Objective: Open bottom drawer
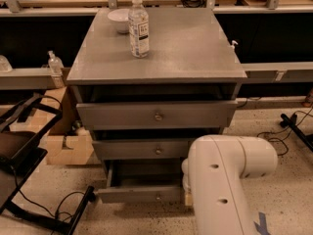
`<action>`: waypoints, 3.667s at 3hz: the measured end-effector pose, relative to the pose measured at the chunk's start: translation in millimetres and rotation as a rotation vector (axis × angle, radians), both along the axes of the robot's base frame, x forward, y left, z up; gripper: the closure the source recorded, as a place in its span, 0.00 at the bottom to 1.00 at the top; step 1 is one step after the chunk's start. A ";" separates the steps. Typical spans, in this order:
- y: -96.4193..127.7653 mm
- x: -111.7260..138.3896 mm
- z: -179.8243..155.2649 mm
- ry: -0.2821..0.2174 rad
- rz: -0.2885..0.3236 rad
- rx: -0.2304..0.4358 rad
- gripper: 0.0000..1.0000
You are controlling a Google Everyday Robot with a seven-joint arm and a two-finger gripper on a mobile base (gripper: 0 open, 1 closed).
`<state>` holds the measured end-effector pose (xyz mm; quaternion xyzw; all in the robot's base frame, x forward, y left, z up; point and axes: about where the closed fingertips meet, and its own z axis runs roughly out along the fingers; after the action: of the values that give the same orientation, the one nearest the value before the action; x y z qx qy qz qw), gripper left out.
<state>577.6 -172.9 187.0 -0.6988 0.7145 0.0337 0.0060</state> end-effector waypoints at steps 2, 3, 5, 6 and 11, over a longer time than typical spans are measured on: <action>2.9 -11.8 -4.9 0.039 -0.014 -0.018 0.87; 2.9 -11.8 -4.5 0.039 -0.014 -0.018 1.00; 2.9 -11.8 -4.5 0.039 -0.014 -0.018 1.00; 2.9 -11.8 -4.5 0.039 -0.014 -0.018 1.00; 2.9 -13.6 -4.6 0.042 -0.014 -0.018 0.00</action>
Offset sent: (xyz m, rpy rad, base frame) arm -0.0670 0.0047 -0.0389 -0.0819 0.1814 -0.0940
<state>564.0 -170.1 182.4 -0.6931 0.7195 0.0419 -0.0151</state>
